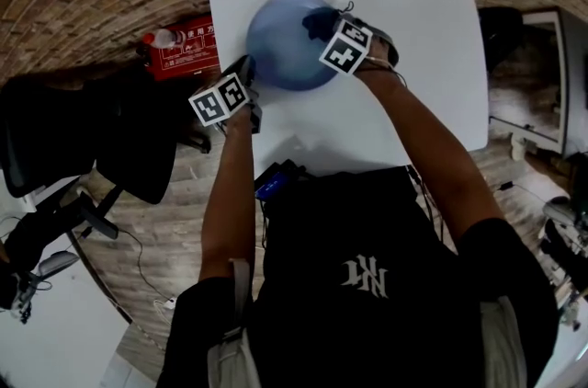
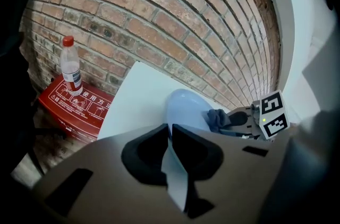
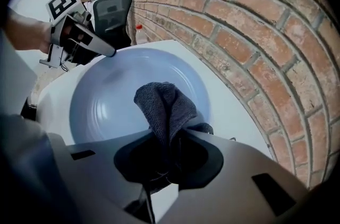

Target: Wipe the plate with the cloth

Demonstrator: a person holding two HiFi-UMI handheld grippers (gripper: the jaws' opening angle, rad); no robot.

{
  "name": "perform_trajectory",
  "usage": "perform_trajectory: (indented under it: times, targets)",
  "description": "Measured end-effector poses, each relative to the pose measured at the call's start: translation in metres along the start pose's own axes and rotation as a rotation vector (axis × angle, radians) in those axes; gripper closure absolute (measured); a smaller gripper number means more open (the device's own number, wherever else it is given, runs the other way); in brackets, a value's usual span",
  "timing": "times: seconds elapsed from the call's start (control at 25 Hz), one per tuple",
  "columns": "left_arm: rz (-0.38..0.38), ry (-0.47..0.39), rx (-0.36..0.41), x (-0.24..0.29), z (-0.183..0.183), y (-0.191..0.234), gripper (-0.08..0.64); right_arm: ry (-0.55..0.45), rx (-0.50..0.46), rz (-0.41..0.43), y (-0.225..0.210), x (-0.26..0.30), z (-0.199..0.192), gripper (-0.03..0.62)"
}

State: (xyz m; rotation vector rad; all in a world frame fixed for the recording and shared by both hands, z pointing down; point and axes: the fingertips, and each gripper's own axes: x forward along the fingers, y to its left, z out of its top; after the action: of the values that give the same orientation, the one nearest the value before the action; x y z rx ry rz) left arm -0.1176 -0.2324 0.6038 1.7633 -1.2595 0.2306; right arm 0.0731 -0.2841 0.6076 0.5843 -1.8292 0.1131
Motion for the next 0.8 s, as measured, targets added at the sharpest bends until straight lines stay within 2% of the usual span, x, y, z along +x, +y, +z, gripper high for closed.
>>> perform_trajectory:
  times: [0.16, 0.28, 0.4, 0.64, 0.8]
  targets:
    - [-0.003, 0.004, 0.026, 0.001, 0.000, -0.001, 0.531, -0.034, 0.045, 0.062, 0.001, -0.001, -0.001, 0.503]
    - [-0.009, 0.009, 0.101, 0.000, 0.002, -0.005, 0.523, -0.065, 0.053, 0.084, 0.002, -0.005, 0.002, 0.503]
    - [-0.032, -0.035, 0.163, -0.013, 0.012, -0.012, 0.514, -0.123, 0.115, 0.100, 0.009, -0.014, 0.011, 0.503]
    - [-0.159, -0.217, 0.254, -0.062, 0.057, -0.054, 0.523, -0.456, 0.181, 0.173, 0.018, -0.081, 0.087, 0.503]
    - [-0.235, -0.335, 0.350, -0.103, 0.088, -0.097, 0.534, -0.675, 0.305, 0.267, 0.023, -0.141, 0.124, 0.503]
